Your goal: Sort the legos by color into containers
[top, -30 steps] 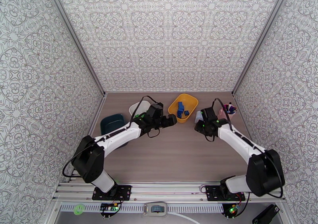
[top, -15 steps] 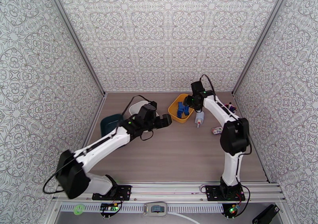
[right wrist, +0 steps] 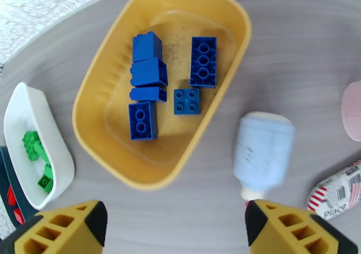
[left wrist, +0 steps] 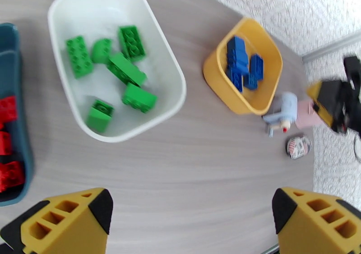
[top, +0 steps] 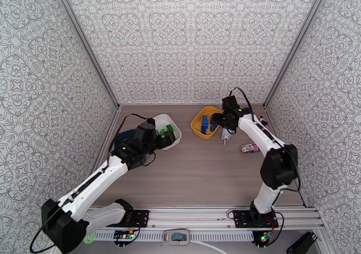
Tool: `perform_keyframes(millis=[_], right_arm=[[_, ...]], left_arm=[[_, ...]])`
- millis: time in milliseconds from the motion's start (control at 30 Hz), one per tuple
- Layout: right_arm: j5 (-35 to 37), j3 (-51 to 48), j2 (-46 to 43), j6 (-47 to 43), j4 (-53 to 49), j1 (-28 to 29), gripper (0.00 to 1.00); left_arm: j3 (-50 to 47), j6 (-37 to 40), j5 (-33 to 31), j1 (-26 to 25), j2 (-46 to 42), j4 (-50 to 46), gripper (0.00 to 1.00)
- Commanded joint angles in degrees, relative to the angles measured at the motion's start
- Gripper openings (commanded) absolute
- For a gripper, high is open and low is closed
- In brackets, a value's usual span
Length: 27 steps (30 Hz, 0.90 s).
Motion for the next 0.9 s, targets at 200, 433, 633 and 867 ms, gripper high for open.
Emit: perform_keyframes(millis=[200,433,633,867], right_arm=[[7.1,-13.6,-17.2,-4.7,5.6,-0.4,0.87],[13.8,-25.8,-33.5,-6.4,15.0,-0.5,0.99],[14.1,-45.7,-47.0,-12.1,38.9,-0.6,0.99],[27.6,-53.0,-41.1,-17.1,48.4,-3.5,0.99]], left_arm=[[2.2,9.0,-5.8,5.2,-7.6,-4.2,0.99],[3.6,16.4,-3.7,12.7,-10.1,-2.6,0.99],[-14.1,18.7,-13.2,14.3,-19.4,23.5,0.99],[-31.0,29.5,-27.3,16.9,-20.0,44.7,0.99]])
